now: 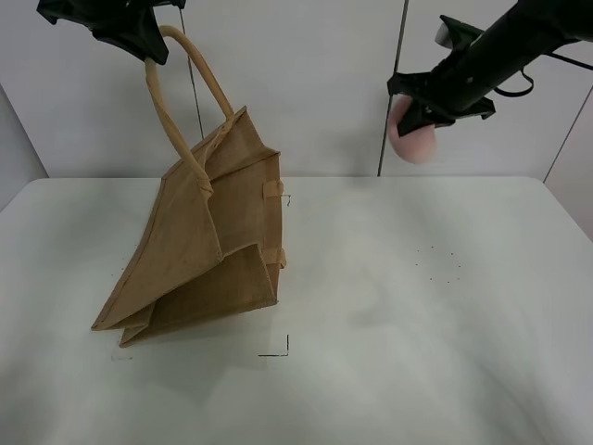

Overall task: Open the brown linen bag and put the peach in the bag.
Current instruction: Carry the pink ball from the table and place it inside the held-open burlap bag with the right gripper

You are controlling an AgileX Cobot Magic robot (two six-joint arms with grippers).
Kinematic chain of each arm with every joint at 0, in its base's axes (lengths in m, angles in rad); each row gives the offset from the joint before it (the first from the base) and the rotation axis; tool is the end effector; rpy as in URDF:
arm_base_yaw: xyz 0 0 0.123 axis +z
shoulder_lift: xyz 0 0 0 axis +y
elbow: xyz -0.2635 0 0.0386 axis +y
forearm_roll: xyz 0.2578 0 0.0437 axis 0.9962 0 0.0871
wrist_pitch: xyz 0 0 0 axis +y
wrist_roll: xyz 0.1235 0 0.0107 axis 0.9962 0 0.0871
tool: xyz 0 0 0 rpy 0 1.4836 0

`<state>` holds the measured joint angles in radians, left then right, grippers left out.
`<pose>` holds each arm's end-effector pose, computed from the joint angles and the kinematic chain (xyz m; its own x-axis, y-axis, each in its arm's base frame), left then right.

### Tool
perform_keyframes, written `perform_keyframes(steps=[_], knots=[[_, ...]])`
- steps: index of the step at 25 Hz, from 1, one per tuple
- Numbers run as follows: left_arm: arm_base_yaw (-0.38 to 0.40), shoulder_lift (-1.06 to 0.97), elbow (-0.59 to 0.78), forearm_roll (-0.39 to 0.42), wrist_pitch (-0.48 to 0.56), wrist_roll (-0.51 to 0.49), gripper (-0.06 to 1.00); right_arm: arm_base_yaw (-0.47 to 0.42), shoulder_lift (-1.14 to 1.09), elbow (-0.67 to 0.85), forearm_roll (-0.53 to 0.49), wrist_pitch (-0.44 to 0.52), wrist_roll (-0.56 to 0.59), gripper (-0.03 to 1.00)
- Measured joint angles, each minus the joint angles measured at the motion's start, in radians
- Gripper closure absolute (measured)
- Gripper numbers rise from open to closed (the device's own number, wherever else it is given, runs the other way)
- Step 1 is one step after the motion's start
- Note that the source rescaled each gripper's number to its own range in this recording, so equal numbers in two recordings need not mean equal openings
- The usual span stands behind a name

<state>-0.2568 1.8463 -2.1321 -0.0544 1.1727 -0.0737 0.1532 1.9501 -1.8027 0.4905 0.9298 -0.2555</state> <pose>0.4144 -0.1153 0.3919 -0.7174 0.0906 -0.6908 0.2206 0.9701 -0.1018 0.4509 0.1170 0.2669 -0.8100 -0.0749 -0.5816 -0.3218 0.8859 0.3341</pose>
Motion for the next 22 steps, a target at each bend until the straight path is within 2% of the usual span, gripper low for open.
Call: perform_keyframes(steps=[5,12,17,22], knots=[[0.0,-0.026,0.0,0.002,0.0,0.0,0.94,0.15,0.018,-0.005,0.063,-0.092,-0.032,0.97],[0.0,-0.059,0.0,0.003,0.0,0.001,0.94,0.355,0.135,-0.005,0.09,-0.298,-0.052,0.97],[0.0,-0.059,0.0,0.003,0.0,0.001,0.94,0.446,0.234,-0.005,0.105,-0.466,-0.052,0.97],[0.0,-0.059,0.0,0.003,0.0,0.001,0.94,0.481,0.32,-0.005,0.122,-0.588,-0.052,0.97]])
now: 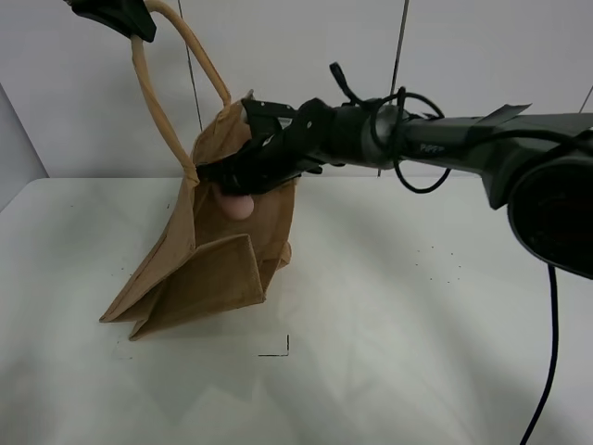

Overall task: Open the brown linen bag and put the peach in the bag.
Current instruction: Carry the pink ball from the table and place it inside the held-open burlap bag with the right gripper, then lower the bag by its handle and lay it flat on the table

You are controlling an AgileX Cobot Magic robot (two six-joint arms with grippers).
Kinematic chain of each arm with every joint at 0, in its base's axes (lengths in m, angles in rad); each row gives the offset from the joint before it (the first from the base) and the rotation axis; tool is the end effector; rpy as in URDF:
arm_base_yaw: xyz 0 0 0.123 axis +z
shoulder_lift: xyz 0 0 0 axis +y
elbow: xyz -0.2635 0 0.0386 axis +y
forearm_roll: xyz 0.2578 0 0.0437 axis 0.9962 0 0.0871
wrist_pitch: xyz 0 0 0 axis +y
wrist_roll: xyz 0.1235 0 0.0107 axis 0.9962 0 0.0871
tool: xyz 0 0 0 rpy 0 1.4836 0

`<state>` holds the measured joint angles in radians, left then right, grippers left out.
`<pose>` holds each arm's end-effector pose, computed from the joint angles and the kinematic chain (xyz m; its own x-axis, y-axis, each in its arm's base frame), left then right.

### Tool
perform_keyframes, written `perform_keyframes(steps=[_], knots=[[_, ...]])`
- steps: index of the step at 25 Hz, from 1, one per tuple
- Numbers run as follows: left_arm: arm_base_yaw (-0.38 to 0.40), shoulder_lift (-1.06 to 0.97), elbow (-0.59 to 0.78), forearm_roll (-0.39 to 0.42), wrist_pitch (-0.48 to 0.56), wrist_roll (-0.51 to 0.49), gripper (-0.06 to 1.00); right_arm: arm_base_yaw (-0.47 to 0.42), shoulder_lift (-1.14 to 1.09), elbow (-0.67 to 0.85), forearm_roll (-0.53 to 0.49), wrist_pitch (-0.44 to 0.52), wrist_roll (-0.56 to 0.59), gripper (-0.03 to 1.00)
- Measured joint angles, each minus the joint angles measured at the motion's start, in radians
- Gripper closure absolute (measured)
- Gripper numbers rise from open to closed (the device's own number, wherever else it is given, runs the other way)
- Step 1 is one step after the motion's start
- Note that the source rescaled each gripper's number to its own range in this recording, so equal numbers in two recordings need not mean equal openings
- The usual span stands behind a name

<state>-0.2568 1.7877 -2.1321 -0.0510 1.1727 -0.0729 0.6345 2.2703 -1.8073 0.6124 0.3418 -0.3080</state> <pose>0.3986 -0.1107 0.4166 -0.6764 0.0820 -0.7319 0.2256 0.9691 -0.0999 0.4251 0.3426 0.1492 -0.6668 -0.1580 -0.7283 -0.5428 0.7725 0.3294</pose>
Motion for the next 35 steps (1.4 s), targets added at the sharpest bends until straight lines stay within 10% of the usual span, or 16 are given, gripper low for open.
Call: perform_keyframes(steps=[6,14,25,35], knots=[[0.0,0.0,0.0,0.0,0.0,0.0,0.94,0.004,0.05,0.0,0.02,-0.025,-0.01,0.94],[0.0,0.0,0.0,0.0,0.0,0.0,0.94,0.004,0.05,0.0,0.022,0.043,-0.068,0.04],[0.0,0.0,0.0,-0.001,0.0,0.0,0.94,-0.119,-0.08,-0.002,-0.037,0.331,-0.066,-0.03],[0.0,0.0,0.0,-0.001,0.0,0.0,0.94,-0.218,-0.195,-0.012,-0.484,0.701,0.23,-0.03]])
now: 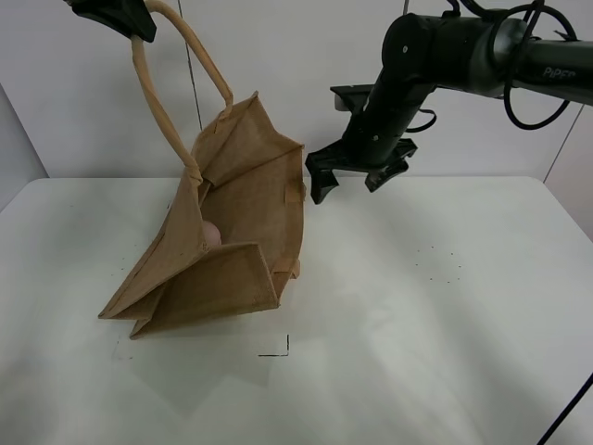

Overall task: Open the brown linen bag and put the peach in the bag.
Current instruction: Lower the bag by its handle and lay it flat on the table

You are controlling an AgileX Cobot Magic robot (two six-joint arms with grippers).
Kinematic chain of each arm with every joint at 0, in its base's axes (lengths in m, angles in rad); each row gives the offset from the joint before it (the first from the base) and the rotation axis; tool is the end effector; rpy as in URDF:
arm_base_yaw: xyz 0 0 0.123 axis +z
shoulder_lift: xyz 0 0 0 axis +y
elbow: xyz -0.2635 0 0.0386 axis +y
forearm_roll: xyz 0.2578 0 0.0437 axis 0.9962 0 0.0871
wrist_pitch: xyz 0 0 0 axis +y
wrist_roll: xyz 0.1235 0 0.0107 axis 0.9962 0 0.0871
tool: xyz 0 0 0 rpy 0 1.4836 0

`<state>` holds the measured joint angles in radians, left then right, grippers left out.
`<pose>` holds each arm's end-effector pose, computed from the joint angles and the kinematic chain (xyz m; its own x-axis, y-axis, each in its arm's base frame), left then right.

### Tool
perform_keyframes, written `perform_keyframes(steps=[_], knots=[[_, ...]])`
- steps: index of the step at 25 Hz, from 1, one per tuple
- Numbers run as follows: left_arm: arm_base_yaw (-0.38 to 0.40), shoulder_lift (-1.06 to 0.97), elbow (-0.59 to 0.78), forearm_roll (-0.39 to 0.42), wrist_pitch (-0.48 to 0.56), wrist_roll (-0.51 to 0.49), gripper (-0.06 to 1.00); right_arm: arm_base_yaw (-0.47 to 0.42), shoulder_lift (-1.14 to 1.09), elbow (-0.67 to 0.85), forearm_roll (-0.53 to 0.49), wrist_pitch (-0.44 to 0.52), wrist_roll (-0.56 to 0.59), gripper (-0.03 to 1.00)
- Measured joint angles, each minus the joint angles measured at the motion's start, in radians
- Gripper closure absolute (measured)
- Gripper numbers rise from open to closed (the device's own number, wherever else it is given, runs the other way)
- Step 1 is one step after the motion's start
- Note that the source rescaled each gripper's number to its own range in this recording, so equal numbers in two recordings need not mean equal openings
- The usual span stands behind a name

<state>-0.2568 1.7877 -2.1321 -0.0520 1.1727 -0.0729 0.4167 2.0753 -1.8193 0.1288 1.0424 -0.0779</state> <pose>0.3986 -0.1108 0.4166 -0.6766 0.0817 -0.7319 0.2260 0.9689 -0.1008 0.4199 0.2009 0.1968 -0.8491 -0.3896 -0.3566 -0.4491 0.8880 0.0992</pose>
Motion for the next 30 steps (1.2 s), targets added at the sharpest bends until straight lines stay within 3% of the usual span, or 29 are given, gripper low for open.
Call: perform_keyframes(steps=[6,16,24,30], knots=[[0.0,0.0,0.0,0.0,0.0,0.0,0.94,-0.099,0.0,0.0,-0.044,0.052,0.032,-0.03],[0.0,0.0,0.0,0.0,0.0,0.0,0.94,-0.413,0.0,0.0,-0.076,0.138,0.024,-0.03],[0.0,0.0,0.0,0.0,0.0,0.0,0.94,-0.426,-0.035,0.036,-0.07,0.166,0.014,-0.03],[0.0,0.0,0.0,0.0,0.0,0.0,0.94,-0.426,-0.318,0.358,-0.07,0.165,-0.002,-0.03]])
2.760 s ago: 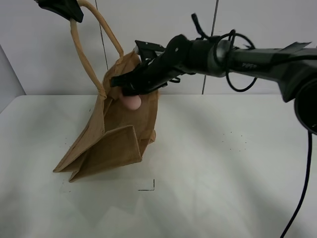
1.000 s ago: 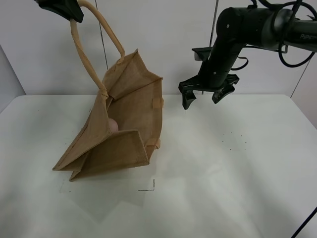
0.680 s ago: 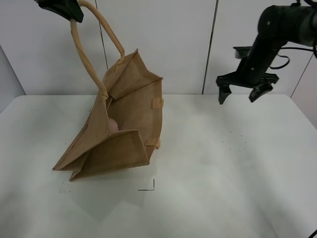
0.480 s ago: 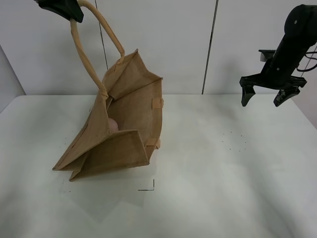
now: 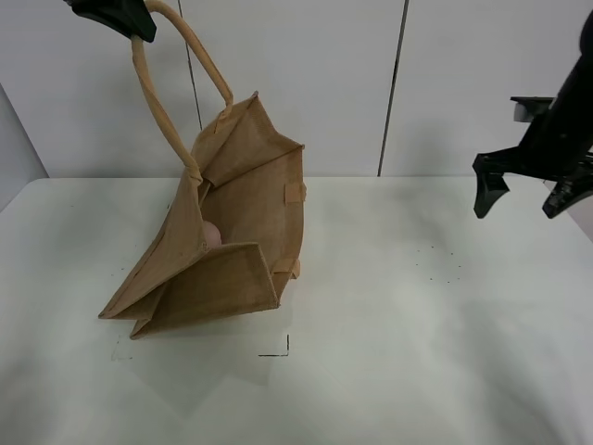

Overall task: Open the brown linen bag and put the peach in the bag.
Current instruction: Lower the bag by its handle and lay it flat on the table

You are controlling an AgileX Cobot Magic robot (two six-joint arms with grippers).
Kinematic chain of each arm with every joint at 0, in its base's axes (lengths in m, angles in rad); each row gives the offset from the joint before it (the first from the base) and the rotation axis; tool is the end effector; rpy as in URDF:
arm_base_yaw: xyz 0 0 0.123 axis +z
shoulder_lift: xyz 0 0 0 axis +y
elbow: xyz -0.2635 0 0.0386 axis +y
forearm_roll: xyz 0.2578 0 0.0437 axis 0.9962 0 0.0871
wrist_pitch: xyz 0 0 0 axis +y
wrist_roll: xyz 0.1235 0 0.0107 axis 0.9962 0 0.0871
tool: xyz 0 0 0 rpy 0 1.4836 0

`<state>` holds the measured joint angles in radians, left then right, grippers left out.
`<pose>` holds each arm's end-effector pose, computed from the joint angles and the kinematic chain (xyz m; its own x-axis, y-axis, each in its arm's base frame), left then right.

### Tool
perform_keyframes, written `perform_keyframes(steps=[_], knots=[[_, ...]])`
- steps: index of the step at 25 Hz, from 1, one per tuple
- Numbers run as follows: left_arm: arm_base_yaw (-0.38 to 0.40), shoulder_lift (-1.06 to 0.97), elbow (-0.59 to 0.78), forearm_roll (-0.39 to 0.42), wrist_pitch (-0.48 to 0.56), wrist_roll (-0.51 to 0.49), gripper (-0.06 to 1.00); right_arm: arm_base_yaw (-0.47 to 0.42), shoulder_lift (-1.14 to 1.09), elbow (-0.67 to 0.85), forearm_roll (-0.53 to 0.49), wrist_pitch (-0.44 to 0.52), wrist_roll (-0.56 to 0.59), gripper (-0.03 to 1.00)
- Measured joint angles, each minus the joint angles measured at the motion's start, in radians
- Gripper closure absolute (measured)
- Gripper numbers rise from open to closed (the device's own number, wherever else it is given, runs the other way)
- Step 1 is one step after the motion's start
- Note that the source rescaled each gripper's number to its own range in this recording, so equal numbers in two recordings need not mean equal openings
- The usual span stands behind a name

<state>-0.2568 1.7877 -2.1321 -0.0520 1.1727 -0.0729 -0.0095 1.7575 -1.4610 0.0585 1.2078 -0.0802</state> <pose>0.3986 -0.1108 0.4166 -0.6766 0.0817 -0.7319 0.2260 0.9689 -0.1008 0.3651 0.0033 0.2189 -0.9864 -0.0499 -0.1566 -0.0576 0.9973 0.0448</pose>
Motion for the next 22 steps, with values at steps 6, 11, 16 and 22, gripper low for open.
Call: perform_keyframes(steps=[6,11,16,22], knots=[[0.0,0.0,0.0,0.001,0.0,0.0,0.94,0.0,-0.39,0.376,-0.019,0.002,-0.01,-0.03],[0.0,0.0,0.0,0.001,0.0,0.0,0.94,0.0,-0.695,0.66,-0.046,-0.03,-0.009,-0.03],[0.0,0.0,0.0,0.001,0.0,0.001,0.94,0.0,-1.024,0.883,-0.048,-0.105,-0.001,-0.03],[0.0,0.0,0.0,0.001,0.0,0.0,0.94,0.0,-1.38,0.959,-0.046,-0.167,0.012,-0.03]])
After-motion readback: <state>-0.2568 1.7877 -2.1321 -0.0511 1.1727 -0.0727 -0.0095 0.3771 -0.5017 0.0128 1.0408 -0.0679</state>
